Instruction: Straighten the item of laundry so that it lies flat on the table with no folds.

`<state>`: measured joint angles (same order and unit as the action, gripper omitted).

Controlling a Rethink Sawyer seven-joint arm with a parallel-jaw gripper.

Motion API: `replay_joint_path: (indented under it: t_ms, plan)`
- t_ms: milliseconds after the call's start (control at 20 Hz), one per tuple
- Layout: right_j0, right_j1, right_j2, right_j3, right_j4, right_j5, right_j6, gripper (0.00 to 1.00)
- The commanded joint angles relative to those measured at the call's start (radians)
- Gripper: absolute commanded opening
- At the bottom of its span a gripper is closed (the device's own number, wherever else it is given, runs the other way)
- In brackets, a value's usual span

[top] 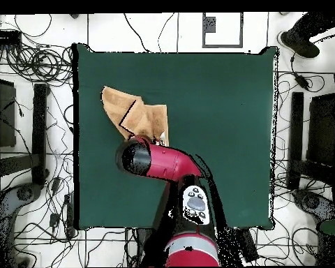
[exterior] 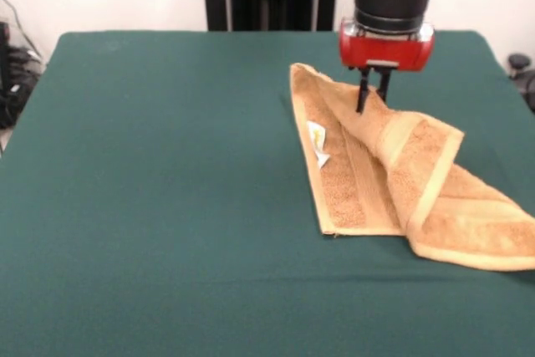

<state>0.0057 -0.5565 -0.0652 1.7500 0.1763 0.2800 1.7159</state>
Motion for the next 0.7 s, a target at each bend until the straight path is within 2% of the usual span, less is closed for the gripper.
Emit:
replay_joint_path:
  t_ms: [50,450,550,700]
  plan:
    - [0.019,-0.023,0.161,0.085,0.080,0.099,0.209,0.00]
    - [0.166,-0.053,0.073,0.121,0.157,0.130,0.341,0.00]
    - [0.177,-0.065,0.077,0.153,0.182,0.114,0.350,0.00]
    - [0.148,-0.098,0.149,0.246,0.225,0.027,0.349,0.00]
